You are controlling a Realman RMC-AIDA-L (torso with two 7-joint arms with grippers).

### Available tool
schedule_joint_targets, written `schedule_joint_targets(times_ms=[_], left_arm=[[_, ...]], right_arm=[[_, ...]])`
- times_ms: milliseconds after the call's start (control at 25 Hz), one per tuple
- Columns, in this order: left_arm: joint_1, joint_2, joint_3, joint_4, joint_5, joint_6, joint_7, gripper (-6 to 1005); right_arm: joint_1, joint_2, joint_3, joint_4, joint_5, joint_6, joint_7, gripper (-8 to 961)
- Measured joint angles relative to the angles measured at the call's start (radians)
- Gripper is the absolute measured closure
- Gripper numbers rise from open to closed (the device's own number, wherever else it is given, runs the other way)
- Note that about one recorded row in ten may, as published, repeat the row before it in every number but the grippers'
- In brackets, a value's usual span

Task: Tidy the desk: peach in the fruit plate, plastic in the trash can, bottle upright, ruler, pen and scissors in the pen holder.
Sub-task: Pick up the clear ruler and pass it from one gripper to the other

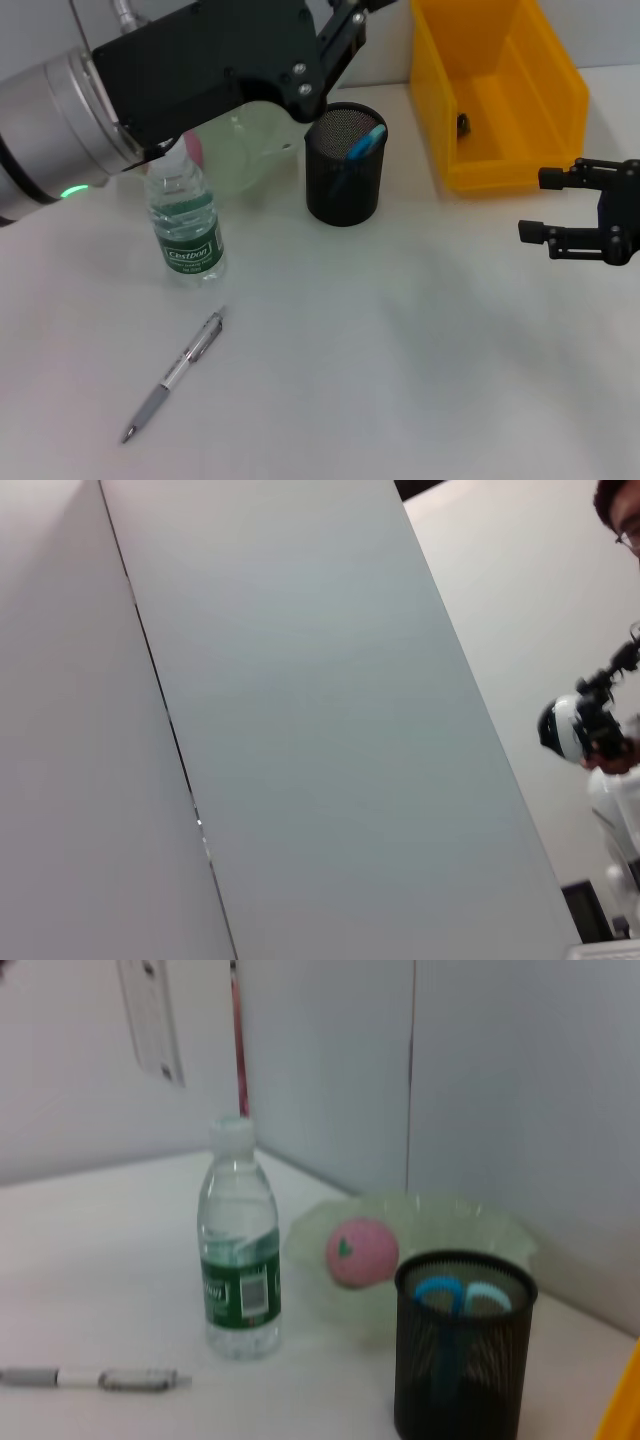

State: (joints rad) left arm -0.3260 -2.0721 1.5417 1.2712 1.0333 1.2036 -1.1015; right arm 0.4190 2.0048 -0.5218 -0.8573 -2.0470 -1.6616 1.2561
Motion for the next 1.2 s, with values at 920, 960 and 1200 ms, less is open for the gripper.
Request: schedule_joint_targets(times_ms=[920, 960, 1200], left_arm=[[-0.246, 0.004, -0.04, -0.545, -0.213, 0.354, 0.199, 959], [-0.246, 0.004, -0.042, -0.547, -0.214, 0.359, 0.197, 959], [-0.247, -0.001, -0.042, -0.582, -0.217, 0.359, 0.176, 957]], right_arm=[[-0.027, -0.01, 0.003, 0.094, 0.187, -0.15, -0.167, 222], [-0.027, -0.01, 0.003, 0.094, 0.187, -0.15, -0.167, 223], [-0.001, -0.007, 0.003, 0.107, 0.204, -0.196, -0.183, 231]])
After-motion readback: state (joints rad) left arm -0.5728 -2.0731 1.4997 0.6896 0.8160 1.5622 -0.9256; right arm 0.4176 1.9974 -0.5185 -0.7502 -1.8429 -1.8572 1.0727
